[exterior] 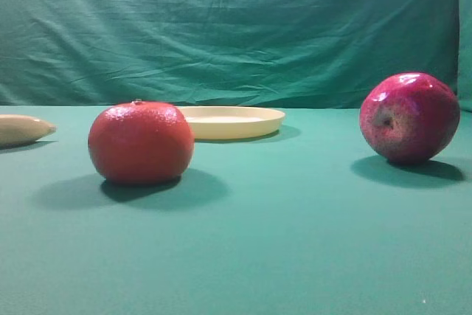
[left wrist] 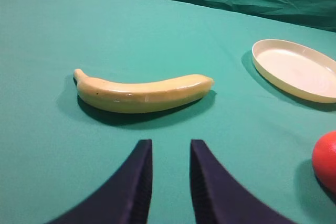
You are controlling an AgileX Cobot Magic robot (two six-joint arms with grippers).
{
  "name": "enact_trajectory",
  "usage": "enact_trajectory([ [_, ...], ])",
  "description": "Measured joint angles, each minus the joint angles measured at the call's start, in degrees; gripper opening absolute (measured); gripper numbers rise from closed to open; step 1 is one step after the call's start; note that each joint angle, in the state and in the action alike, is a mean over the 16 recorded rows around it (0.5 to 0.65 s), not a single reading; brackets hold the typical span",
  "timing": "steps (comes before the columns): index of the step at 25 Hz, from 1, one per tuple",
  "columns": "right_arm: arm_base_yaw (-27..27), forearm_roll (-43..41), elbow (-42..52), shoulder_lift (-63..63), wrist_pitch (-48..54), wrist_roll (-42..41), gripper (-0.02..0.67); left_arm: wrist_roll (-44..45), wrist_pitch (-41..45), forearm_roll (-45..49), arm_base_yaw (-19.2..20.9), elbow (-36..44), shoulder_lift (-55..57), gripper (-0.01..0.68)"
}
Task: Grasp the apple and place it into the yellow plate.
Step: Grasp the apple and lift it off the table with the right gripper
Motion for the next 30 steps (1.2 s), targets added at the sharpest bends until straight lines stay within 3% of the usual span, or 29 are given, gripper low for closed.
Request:
enact_trajectory([
  [30,0.00,-0.01,0.03,0.00,-1.63,0.00,0.000,0.00,0.00,0.00,0.00,0.00,0.00,0.157],
])
